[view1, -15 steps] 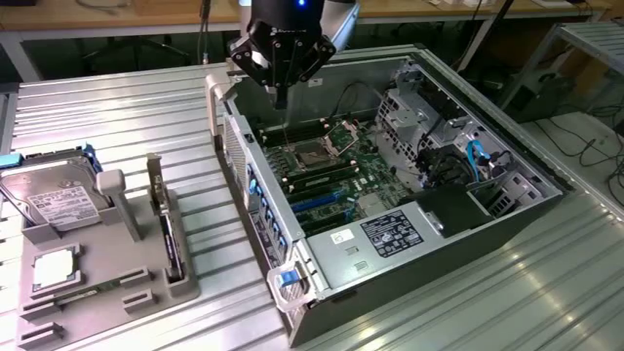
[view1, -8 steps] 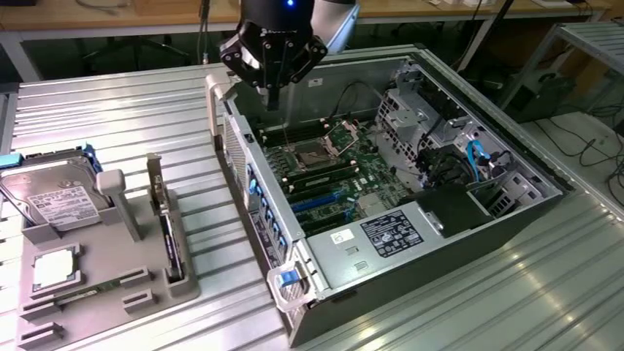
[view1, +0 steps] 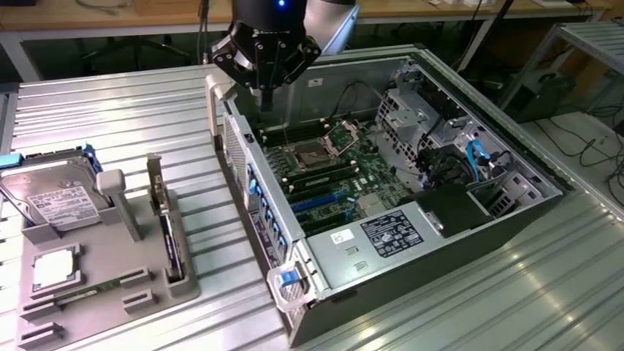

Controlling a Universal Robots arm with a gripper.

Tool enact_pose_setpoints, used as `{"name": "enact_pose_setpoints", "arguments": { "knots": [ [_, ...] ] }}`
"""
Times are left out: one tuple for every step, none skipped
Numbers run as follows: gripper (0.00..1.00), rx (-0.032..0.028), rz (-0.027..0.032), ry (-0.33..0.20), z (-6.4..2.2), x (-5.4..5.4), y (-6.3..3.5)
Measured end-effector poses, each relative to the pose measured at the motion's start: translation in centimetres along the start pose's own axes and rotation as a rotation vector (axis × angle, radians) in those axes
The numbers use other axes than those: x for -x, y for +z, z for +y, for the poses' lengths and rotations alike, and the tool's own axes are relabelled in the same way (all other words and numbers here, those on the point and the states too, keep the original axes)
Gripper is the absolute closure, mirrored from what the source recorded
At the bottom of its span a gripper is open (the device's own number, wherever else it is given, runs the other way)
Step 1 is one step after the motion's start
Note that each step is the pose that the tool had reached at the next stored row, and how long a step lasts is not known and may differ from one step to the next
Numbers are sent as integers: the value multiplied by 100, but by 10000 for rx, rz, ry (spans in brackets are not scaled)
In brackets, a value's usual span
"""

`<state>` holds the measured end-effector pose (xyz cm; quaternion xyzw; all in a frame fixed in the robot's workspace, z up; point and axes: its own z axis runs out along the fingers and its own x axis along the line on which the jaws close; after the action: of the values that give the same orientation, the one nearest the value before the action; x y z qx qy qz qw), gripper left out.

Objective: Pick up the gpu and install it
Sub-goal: 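Reach for the gpu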

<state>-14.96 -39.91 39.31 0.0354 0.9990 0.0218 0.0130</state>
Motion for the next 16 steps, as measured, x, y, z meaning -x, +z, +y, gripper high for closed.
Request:
{"name": "enact_pose_setpoints", "arguments": {
  "knots": [
    [89,0,0,-4,-1,-10,0],
    [89,0,0,-10,-2,-24,0],
    [89,0,0,-14,-3,-34,0],
    [89,0,1,-19,-4,-47,-1],
    [89,0,1,-22,-5,-58,-1],
    [89,0,1,-26,-6,-70,-1],
    [89,0,1,-30,-7,-79,-1],
    [89,1,1,-33,-8,-90,-1],
    [89,1,2,-37,-9,-103,-1],
    [89,1,2,-42,-10,-117,-1],
    [89,1,2,-46,-11,-127,-2],
    [89,1,2,-51,-12,-139,-2],
    [89,1,2,-55,-13,-150,-2],
    [89,1,2,-61,-13,-163,-2],
    [89,2,2,-63,-14,-173,-2],
    [89,1,3,-69,-15,-184,-2]
  ]
}}
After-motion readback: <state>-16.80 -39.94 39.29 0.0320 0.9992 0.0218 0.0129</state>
